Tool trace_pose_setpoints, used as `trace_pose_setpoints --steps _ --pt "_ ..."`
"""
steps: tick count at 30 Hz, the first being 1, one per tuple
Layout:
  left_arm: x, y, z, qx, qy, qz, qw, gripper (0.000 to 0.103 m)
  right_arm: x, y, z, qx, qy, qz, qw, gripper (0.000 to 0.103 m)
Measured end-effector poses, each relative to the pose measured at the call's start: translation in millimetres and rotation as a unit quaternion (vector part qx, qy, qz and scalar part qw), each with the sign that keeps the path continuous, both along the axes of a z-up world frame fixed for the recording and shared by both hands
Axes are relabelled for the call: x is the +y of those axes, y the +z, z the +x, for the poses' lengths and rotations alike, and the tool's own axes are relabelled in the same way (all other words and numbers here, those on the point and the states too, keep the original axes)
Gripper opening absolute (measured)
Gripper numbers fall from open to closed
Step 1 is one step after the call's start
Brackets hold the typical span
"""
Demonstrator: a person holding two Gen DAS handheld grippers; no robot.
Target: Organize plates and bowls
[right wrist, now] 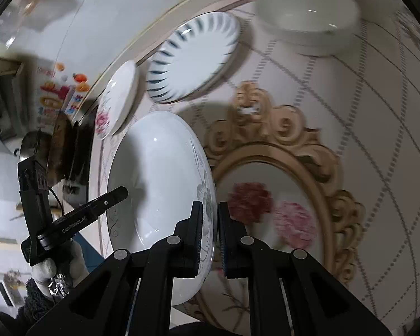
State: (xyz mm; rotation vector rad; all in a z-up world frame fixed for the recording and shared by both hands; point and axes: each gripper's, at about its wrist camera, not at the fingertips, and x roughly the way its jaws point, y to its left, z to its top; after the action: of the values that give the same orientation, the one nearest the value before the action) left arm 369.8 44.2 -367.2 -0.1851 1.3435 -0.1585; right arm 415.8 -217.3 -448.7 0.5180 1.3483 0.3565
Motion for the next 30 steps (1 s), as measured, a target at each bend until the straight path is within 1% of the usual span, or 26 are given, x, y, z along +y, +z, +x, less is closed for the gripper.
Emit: trace_pose_setpoints --steps 7,12,17,24,28,30 --pt "-27 -12 11 0.009 -0.026 0.015 0.9995 0.029 -29 -17 -6 0.007 -0.030 -0.007 1.000 0.012" --pt "-34 -19 12 0.011 -0.038 0.030 0.9988 0.029 -34 -23 -7 0.010 -0.033 -0.008 0.999 0.012" --pt "-42 -18 14 0.004 -0.045 0.047 0.9979 0.029 -34 -30 -9 0.017 -0.031 -0.014 0.999 0.012" --pt "-44 -20 14 0.005 -0.044 0.046 0.9980 0.029 -31 -32 -11 0.020 -0.034 -0.021 0.999 0.012" --pt "-47 -22 16 0.002 -0.062 0.043 0.9972 0.029 -28 -32 -11 0.018 -0.041 -0.030 0.999 0.012" --pt "-44 -21 15 0.010 -0.068 0.040 0.9969 0.029 -30 -32 -11 0.033 -0.058 -0.024 0.998 0.012"
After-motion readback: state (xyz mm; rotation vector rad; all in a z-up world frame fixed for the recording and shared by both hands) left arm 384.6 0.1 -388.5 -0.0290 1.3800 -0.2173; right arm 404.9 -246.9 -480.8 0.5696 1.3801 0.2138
